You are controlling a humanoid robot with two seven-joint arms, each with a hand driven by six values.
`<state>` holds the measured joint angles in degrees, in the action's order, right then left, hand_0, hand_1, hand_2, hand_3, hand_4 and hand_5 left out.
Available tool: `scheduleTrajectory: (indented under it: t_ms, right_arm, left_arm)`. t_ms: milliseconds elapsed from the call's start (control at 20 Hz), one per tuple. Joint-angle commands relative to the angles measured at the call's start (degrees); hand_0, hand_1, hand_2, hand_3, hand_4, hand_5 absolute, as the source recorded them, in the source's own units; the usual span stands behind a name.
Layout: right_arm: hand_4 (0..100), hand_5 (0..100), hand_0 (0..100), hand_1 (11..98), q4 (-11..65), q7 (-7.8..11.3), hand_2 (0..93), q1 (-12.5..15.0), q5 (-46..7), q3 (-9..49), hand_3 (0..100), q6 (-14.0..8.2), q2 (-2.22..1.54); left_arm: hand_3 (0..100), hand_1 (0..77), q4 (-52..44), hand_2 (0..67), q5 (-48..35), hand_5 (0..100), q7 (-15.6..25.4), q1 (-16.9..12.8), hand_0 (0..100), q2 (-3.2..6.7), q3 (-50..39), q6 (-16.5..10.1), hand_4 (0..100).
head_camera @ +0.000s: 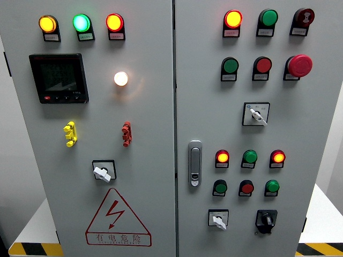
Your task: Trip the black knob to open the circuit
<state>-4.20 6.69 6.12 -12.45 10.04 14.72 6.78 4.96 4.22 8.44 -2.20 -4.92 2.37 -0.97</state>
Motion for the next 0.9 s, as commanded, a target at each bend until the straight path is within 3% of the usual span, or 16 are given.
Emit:
scheduleTrajectory:
  t_ms: [0, 200, 300, 450, 500, 600, 800, 850]
  right_arm:
    - [6, 14, 69, 39.7, 0.2, -0.1, 5.1, 0.0, -0.6, 1.7, 12, 0.0, -0.01]
    - [6, 14, 69, 39.7, 0.2, -0.19, 5.0, -0.1, -2.1, 2.5, 12, 0.0, -0.01]
    - [6, 14, 69, 39.7, 0.5, -1.15, 5.0, 0.0, -7.6, 7.9, 12, 0.0, 0.08]
    - [6, 13, 69, 39.7, 1.8, -2.2, 5.0, 0.6, -22.7, 22.4, 12, 0.1, 0.08]
    - [6, 13, 69, 39.7, 2.4, -3.43, 5.0, 1.4, -29.5, 29.0, 12, 0.5, 0.08]
    - [6, 13, 69, 39.7, 2.6, -4.14, 4.9, 1.8, -37.5, 36.1, 12, 0.7, 0.08]
    - [6, 13, 69, 39.6, 2.5, -4.06, 4.9, 0.7, -36.3, 32.8, 12, 0.0, -0.27]
    - [6, 12, 70, 39.5, 2.8, -4.05, 4.9, 0.6, -34.7, 32.5, 12, 0.2, -0.1]
  left_arm:
    - [21, 3.5, 0.0, 12.7, 0.0, 2, 0.0, 0.0, 0, 0.0, 0.0, 0.0, 7]
    - [21, 3.6, 0.0, 12.7, 0.0, 2, 0.0, 0.0, 0, 0.0, 0.0, 0.0, 7]
    - [21, 3.7, 0.0, 12.7, 0.0, 2, 0.0, 0.0, 0, 0.0, -0.1, 0.0, 7]
    - [21, 3.7, 0.1, 12.7, 0.0, 2, 0.0, 0.0, 0, 0.0, -0.1, 0.0, 7]
    - [21, 3.7, 0.0, 12.7, 0.0, 2, 0.0, 0.0, 0, 0.0, 0.0, 0.0, 7]
    - [21, 3.8, 0.0, 12.7, 0.0, 2, 0.0, 0.0, 0, 0.0, 0.0, 0.0, 7]
    - [21, 3.7, 0.1, 12.7, 0.0, 2, 0.0, 0.0, 0, 0.0, 0.0, 0.0, 7]
    - [21, 3.7, 0.0, 12.7, 0.0, 2, 0.0, 0.0, 0, 0.0, 0.0, 0.0, 7]
